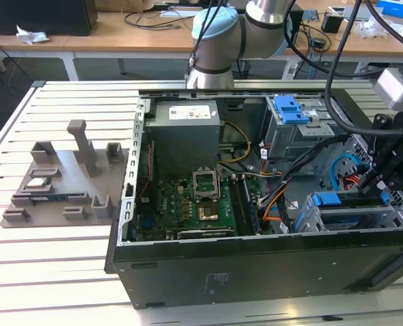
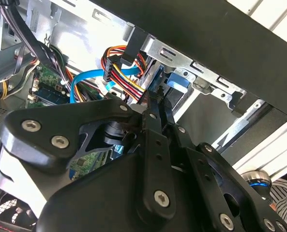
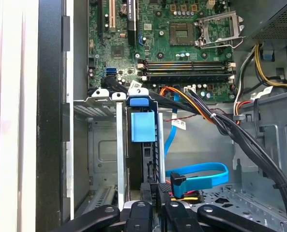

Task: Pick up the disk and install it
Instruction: 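Insert the first disk wire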

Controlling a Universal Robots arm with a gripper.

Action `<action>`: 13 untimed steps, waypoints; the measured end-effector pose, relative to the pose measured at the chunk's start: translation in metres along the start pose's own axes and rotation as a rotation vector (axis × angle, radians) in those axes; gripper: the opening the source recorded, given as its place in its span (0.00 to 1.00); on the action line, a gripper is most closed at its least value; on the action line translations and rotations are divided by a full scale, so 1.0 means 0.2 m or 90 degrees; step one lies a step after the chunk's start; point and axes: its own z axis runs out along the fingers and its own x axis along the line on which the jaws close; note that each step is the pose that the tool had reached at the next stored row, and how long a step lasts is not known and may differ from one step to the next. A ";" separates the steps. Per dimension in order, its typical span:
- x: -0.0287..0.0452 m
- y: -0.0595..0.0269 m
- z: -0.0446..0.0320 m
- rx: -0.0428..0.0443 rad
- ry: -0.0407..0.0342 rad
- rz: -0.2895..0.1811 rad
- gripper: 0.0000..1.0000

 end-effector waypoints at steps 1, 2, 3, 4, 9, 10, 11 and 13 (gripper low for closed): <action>0.000 0.000 -0.002 0.0001 0.0002 0.000 0.17; 0.000 0.000 -0.002 0.0001 0.0003 0.000 0.17; 0.000 0.000 -0.002 0.0001 0.0003 0.000 0.17; -0.001 0.001 -0.002 0.0001 0.0003 0.000 0.17; -0.001 0.001 -0.002 0.0002 0.0002 0.000 0.17; -0.002 0.001 0.000 0.0002 0.0000 0.000 0.17; -0.002 0.001 0.003 0.0003 -0.0005 0.000 0.17; -0.001 0.001 0.008 -0.0001 -0.0010 0.000 0.17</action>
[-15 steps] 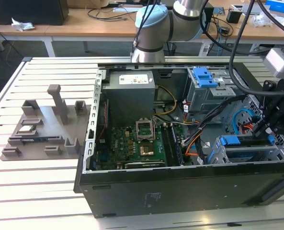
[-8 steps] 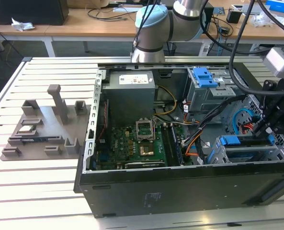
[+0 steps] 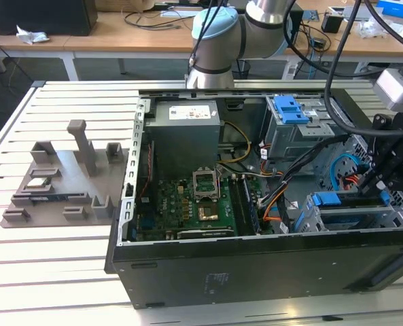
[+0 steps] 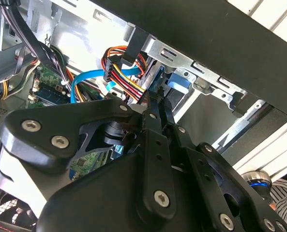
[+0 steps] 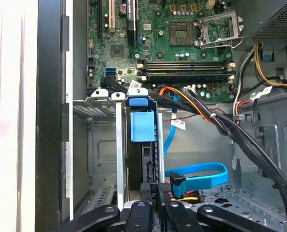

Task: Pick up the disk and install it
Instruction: 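Insert the first disk wire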

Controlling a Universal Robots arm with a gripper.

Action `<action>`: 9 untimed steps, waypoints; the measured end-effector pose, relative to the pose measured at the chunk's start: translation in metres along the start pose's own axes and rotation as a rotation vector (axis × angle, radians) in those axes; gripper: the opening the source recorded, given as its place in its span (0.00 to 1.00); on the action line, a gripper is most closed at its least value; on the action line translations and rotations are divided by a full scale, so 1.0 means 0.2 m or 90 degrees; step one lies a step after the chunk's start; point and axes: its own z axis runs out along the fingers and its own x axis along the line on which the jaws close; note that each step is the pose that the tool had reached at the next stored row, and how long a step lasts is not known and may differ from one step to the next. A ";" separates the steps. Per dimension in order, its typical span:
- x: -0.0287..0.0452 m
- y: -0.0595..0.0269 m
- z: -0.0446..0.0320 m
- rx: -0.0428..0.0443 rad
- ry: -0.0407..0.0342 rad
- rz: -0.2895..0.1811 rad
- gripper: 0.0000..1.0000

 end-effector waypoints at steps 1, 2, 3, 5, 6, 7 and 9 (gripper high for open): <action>0.000 0.000 0.004 -0.0001 -0.0003 0.000 0.17; 0.000 -0.001 0.006 -0.0002 -0.0006 0.000 0.17; 0.000 -0.001 0.011 -0.0003 -0.0008 0.000 0.17; 0.001 -0.003 0.026 -0.0008 -0.0003 0.000 0.17; 0.001 -0.003 0.027 -0.0008 -0.0004 0.000 0.17; 0.001 -0.003 0.027 -0.0009 -0.0005 0.000 0.17; 0.001 -0.003 0.029 -0.0009 -0.0007 0.000 0.17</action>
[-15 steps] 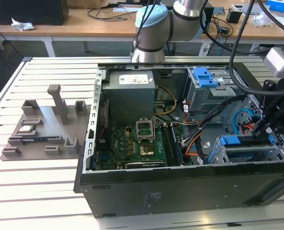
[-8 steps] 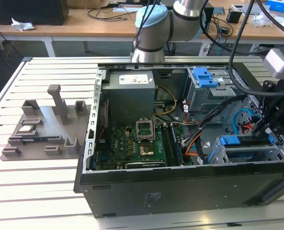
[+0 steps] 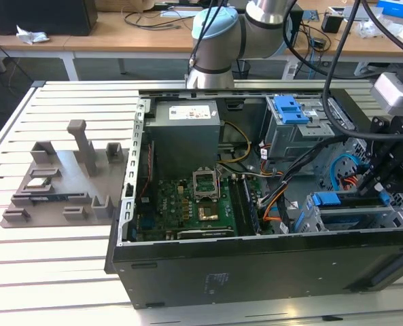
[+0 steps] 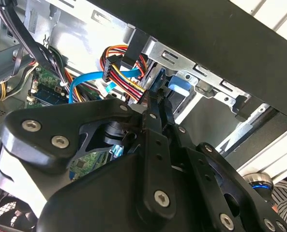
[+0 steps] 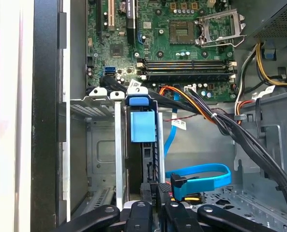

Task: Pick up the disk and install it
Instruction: 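Insert the first disk wire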

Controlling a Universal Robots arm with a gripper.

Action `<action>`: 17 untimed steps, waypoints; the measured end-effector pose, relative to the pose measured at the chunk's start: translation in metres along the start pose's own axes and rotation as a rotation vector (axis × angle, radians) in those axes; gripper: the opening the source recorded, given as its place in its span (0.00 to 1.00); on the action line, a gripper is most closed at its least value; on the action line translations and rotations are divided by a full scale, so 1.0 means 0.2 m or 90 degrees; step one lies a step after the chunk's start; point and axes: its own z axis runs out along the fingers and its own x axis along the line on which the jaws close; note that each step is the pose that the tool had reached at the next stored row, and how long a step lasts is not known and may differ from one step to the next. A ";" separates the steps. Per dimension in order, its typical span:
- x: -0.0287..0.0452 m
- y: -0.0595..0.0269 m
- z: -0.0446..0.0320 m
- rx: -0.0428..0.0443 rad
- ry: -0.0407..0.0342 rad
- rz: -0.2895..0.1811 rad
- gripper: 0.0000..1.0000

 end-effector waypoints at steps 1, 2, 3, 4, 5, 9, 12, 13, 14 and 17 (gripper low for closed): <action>0.000 0.000 0.000 0.0000 0.0000 0.000 0.17; 0.000 0.000 0.001 -0.0002 -0.0005 0.000 0.17; 0.000 0.000 0.003 -0.0001 -0.0009 0.000 0.18; 0.000 0.000 0.003 -0.0001 -0.0007 0.000 0.18; 0.000 0.001 -0.004 0.0000 0.0000 0.000 0.24; -0.017 0.014 -0.120 0.0006 0.0006 0.000 0.16; -0.027 0.023 -0.208 0.0009 0.0010 0.000 0.11; -0.029 0.026 -0.236 0.0009 0.0010 0.000 0.11; -0.031 0.030 -0.273 0.0009 0.0010 0.000 0.11; -0.033 0.038 -0.342 0.0009 0.0009 0.000 0.11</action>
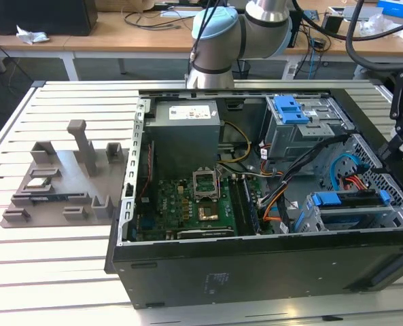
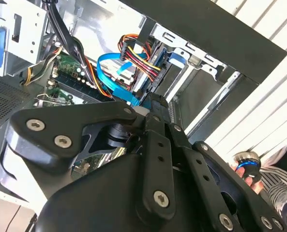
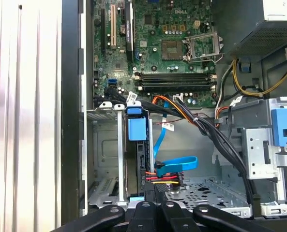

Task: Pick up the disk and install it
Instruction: 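Insert the first disk wire, then insert the second disk wire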

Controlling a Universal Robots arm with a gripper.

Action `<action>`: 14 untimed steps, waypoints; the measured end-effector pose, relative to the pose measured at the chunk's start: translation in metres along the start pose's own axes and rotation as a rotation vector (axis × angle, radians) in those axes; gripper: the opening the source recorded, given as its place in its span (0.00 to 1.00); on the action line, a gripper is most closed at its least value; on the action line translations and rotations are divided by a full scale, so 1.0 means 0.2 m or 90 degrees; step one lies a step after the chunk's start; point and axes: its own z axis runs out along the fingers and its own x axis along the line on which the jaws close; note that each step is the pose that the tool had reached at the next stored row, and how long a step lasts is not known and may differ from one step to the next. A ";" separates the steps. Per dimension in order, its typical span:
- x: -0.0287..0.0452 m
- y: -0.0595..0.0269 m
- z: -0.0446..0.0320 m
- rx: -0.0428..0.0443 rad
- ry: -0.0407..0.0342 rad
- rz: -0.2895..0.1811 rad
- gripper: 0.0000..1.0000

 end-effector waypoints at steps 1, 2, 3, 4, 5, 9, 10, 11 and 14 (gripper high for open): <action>0.000 0.000 -0.001 0.0000 0.0002 0.000 0.11; 0.000 0.000 -0.001 0.0000 0.0002 0.000 0.11; 0.000 0.000 -0.001 0.0000 0.0002 0.000 0.11; 0.000 0.000 -0.001 0.0000 0.0002 0.000 0.11; 0.000 0.000 -0.001 0.0000 0.0002 0.000 0.11; 0.000 0.000 -0.002 0.0000 0.0002 0.000 0.24; 0.000 0.000 -0.002 0.0000 0.0002 0.000 0.29; 0.000 0.000 -0.002 0.0000 0.0002 0.000 0.36; 0.000 0.002 -0.002 0.0000 0.0003 0.000 0.42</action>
